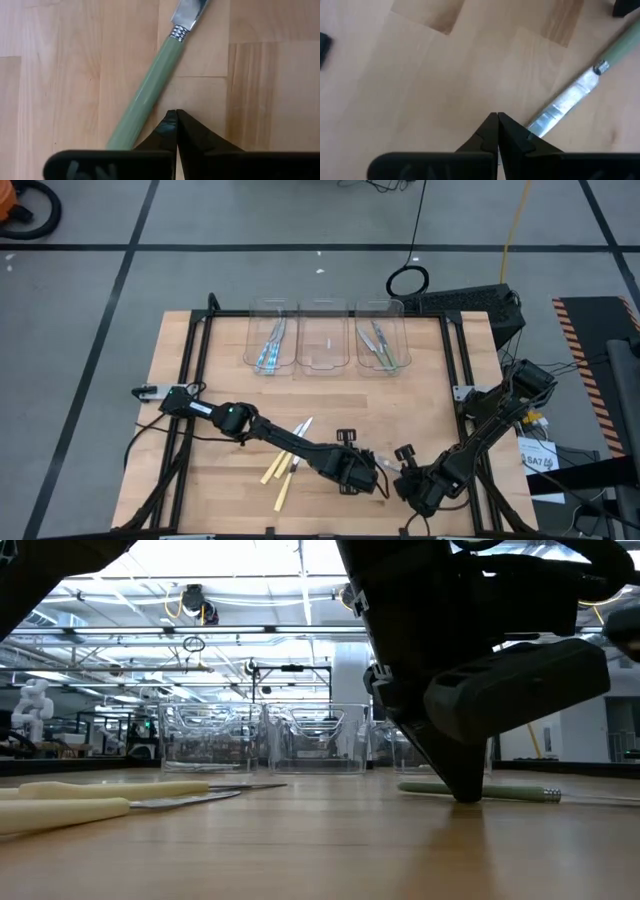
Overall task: Sort silverware by color (type)
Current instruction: Put the green knife into the right transparent bin
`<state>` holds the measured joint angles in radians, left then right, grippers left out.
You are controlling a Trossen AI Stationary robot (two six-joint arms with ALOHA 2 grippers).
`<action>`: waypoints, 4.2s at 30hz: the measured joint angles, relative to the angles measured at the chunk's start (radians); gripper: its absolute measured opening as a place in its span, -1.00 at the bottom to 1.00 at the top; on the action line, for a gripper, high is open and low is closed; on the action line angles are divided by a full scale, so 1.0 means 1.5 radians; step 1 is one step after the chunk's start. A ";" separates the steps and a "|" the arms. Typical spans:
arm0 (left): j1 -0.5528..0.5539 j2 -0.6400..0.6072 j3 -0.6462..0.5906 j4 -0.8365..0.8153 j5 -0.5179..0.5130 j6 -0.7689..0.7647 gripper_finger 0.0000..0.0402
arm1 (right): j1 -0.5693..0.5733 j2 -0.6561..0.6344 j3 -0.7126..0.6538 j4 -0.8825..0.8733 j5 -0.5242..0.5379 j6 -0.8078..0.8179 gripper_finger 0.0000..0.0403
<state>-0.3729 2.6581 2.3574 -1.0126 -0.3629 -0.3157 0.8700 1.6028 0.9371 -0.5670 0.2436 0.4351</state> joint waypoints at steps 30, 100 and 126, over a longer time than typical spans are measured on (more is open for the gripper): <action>0.022 -0.030 -0.003 0.024 -0.029 0.123 -0.20 | 0.099 -0.001 0.046 -0.158 0.012 0.126 -1.00; 0.004 -0.028 -0.001 0.015 0.073 -0.014 -0.76 | 0.048 -0.001 -0.096 0.002 0.184 0.186 -0.20; -0.028 -0.046 -0.003 0.013 -0.037 0.032 -0.76 | 0.000 -0.031 -0.099 -0.023 0.099 0.168 -0.98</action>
<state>-0.4149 2.5888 2.3522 -0.9936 -0.4183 -0.2679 0.8694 1.5567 0.7879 -0.6022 0.3925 0.6875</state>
